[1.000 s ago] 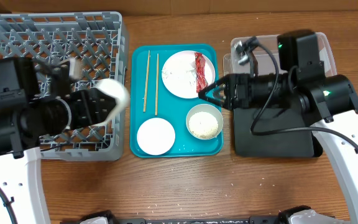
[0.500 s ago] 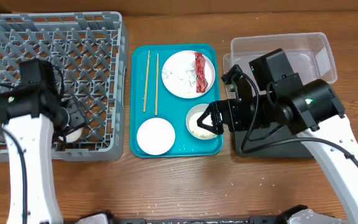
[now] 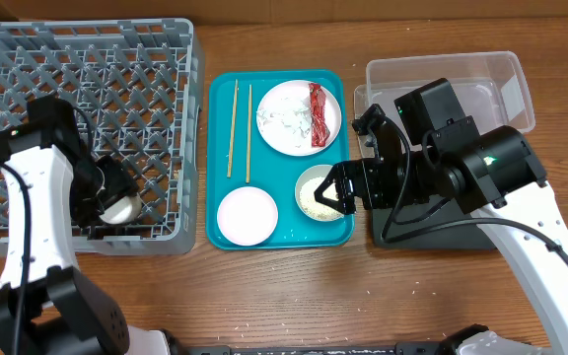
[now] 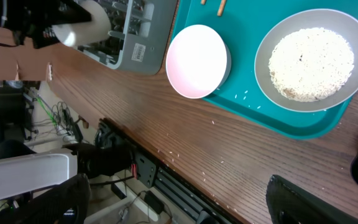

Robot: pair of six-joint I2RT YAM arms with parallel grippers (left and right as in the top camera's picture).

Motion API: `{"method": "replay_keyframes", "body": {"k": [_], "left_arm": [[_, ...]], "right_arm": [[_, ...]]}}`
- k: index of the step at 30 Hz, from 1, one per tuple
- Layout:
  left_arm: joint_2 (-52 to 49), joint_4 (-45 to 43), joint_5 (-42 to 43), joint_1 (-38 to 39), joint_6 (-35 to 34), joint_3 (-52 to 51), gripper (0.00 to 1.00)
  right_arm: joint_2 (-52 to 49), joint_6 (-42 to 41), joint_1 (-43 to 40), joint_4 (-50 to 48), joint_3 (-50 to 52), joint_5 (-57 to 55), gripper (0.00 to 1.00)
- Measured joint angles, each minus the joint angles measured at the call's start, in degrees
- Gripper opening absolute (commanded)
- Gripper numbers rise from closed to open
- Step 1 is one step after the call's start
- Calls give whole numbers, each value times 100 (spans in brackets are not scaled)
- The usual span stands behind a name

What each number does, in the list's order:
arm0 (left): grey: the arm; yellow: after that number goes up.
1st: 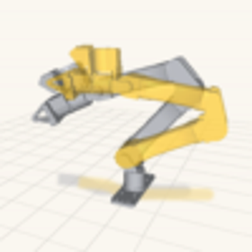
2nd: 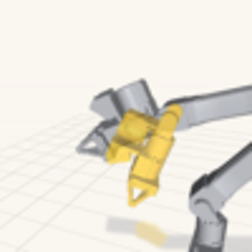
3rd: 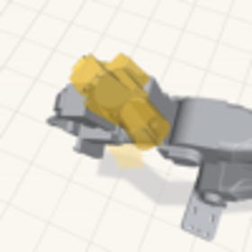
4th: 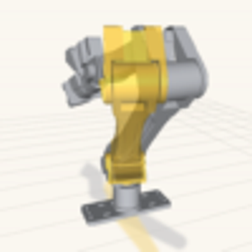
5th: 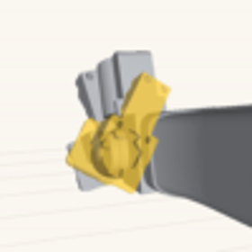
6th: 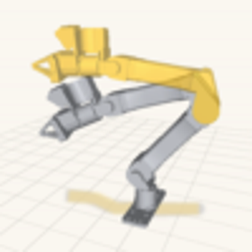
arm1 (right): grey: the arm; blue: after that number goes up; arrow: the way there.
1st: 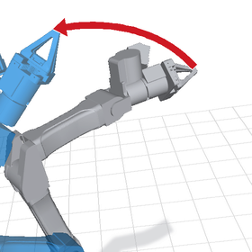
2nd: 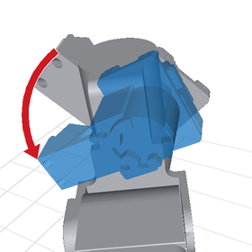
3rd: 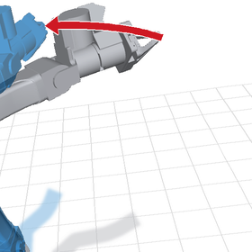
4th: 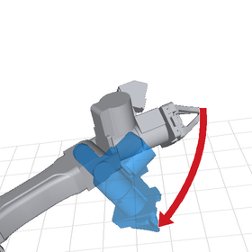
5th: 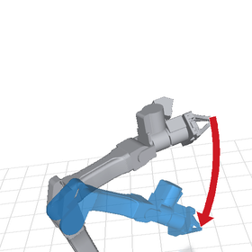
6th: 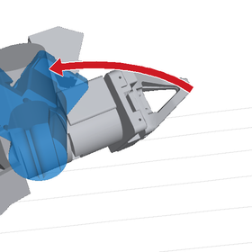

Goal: Sort waste into correct bins and load items into the dishwasher
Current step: 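Place the white cup into the dish rack with the left gripper, then grasp the red snack wrapper on the white plate with the right gripper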

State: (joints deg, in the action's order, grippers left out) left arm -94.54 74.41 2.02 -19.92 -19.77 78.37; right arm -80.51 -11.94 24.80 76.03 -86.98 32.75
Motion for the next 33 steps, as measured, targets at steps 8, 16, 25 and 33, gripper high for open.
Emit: {"method": "replay_keyframes", "body": {"k": [8,16,25,33], "left_arm": [[-181,243,264,-35,24,31,93],[-101,1408,1150,-39,984,1784,83],[1897,1259,1687,542,1530,2706,100],[3110,1408,1755,673,1574,2780,100]], "right_arm": [[0,2,0,4,0,-2,100],[-2,-2,0,-444,-2,-116,91],[-693,-153,313,-876,-2,-1438,91],[-2072,42,603,-2087,-7,-2186,85]]}}
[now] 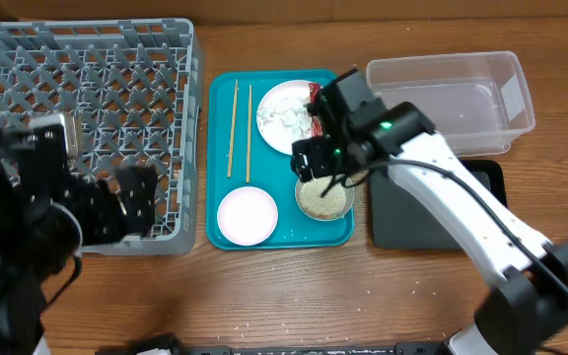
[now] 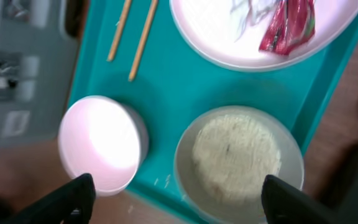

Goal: Sort waste into correct bins and load items into the dishwasher
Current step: 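Grasp the red snack wrapper on the white plate with the right gripper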

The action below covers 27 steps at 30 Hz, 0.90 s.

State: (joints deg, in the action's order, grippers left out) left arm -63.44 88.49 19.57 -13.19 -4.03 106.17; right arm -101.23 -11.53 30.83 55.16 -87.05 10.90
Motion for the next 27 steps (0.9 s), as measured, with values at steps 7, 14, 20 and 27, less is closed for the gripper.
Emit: {"method": "replay_keyframes", "body": {"k": [7,14,20,27], "left_arm": [[116,13,0,0,0,0,100],[114,11,0,0,0,0,100],[114,11,0,0,0,0,100],[114,15,0,0,0,0,100]], "right_arm": [[-822,363,-9,-1657,-39,-964,64],[-1593,774,-131,-2610,-101,-1526,62],[-2085,962,-492,-2667,-103,-1668,40],[-2199,1008,-680,-2507,-103,-1318,26]]}}
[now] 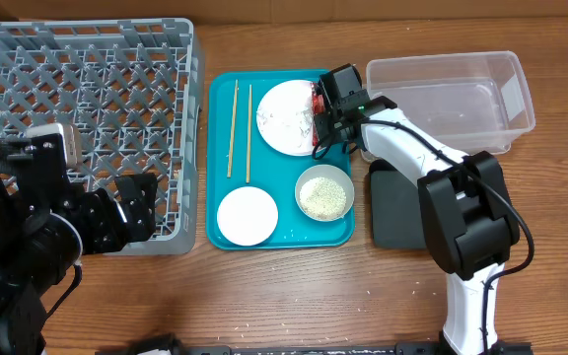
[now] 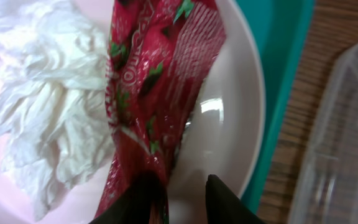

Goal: Sort waste into correct bins and load items into the dishwasher
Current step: 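Grasp the red snack wrapper on the white plate with the right gripper, then drop the red wrapper into the clear plastic bin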

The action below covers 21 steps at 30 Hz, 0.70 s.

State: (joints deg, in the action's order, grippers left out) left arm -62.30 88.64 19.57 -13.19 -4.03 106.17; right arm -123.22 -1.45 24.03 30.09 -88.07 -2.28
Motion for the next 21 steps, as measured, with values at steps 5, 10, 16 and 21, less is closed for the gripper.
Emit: {"method": "replay_keyframes", "body": {"k": [5,10,16,21], "left_arm": [[0,-4,0,0,0,0,100],[0,-7,0,0,0,0,100],[0,-4,0,0,0,0,100],[0,-4,0,0,0,0,100]], "right_arm": [[-17,11,50,52,0,195,15],[-17,-11,68,125,-2,442,4],[7,-179,70,673,-223,507,4],[479,-251,72,1086,-555,413,4]]}}
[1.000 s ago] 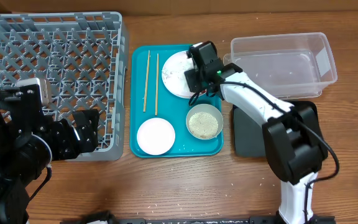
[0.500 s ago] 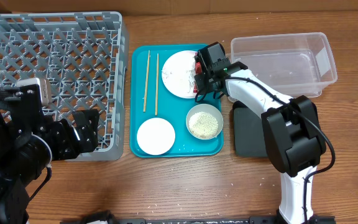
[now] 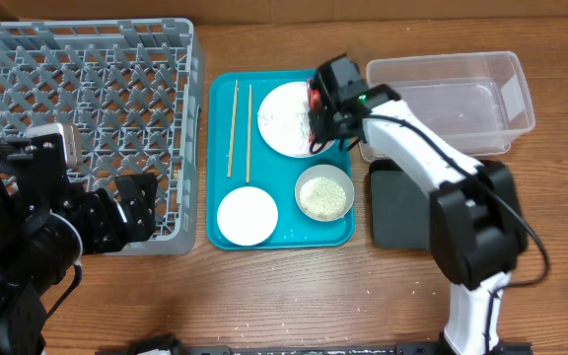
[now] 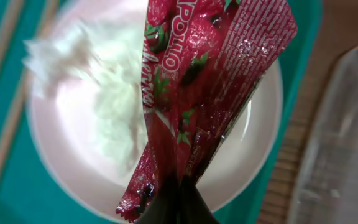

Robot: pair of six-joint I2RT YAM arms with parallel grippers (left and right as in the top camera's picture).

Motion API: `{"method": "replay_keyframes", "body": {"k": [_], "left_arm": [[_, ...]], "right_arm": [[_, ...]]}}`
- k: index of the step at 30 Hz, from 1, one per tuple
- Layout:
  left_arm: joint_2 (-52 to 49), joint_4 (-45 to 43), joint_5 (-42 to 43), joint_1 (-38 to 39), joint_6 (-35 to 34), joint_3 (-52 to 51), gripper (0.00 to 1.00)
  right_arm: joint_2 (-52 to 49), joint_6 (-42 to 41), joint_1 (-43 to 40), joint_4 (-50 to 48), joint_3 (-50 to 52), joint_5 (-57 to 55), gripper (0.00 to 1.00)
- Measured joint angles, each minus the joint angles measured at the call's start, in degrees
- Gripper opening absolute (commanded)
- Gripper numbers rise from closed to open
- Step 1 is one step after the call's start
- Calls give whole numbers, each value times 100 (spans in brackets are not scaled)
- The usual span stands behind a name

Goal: Sort waste into correct bins and load items into the dishwasher
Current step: 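Drop the red wrapper into the clear plastic bin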

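My right gripper (image 4: 178, 202) is shut on a red snack wrapper (image 4: 210, 74), holding it just above the white plate (image 4: 253, 143) at the tray's far right. Crumpled white tissue (image 4: 114, 99) lies on that plate (image 3: 276, 118). The teal tray (image 3: 220, 227) also carries two wooden chopsticks (image 3: 240, 128), a bowl of rice (image 3: 323, 194) and an empty white bowl (image 3: 247, 215). In the overhead view the wrapper is mostly hidden under the right gripper (image 3: 316, 106). The left gripper is not visible; the left arm's black body (image 3: 87, 222) sits at the rack's near edge.
A grey dish rack (image 3: 87, 99) fills the left side. A clear plastic bin (image 3: 452, 99) stands at the far right, a black bin (image 3: 407, 212) in front of it. Bare wooden table (image 3: 294, 296) runs along the near edge.
My right gripper has shut on the wrapper's end and raised it off the plate; before, its fingers were open around that end, with the wrapper lying flat beside the tissue.
At first my right gripper hung open over the tray's near right corner by the rice bowl, while the left arm held a white cup in the rack. Then the right one was over the tray's middle. Later it straddled the wrapper on the plate, and now grips it.
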State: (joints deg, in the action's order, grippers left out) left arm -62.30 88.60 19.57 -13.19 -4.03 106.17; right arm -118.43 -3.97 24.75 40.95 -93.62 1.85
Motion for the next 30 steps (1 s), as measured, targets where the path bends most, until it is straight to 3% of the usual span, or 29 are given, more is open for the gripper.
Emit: {"method": "replay_keyframes", "body": {"k": [7,14,15,16,17,22,30], "left_arm": [[0,0,0,0,0,0,100],[0,0,0,0,0,0,100],[0,0,0,0,0,0,100],[0,0,0,0,0,0,100],[0,0,0,0,0,0,100],[0,0,0,0,0,0,100],[0,2,0,0,0,0,100]], "right_arm": [[1034,-81,-168,603,-282,-595,4],[767,-393,-1202,997,-262,-905,5],[695,-442,-1346,1045,-256,-929,15],[625,-511,-1493,1084,-236,-927,35],[586,-566,-1572,1106,-221,-914,46],[557,-516,-1624,1233,-232,-553,57],[599,-474,-817,990,-286,313,60]]}}
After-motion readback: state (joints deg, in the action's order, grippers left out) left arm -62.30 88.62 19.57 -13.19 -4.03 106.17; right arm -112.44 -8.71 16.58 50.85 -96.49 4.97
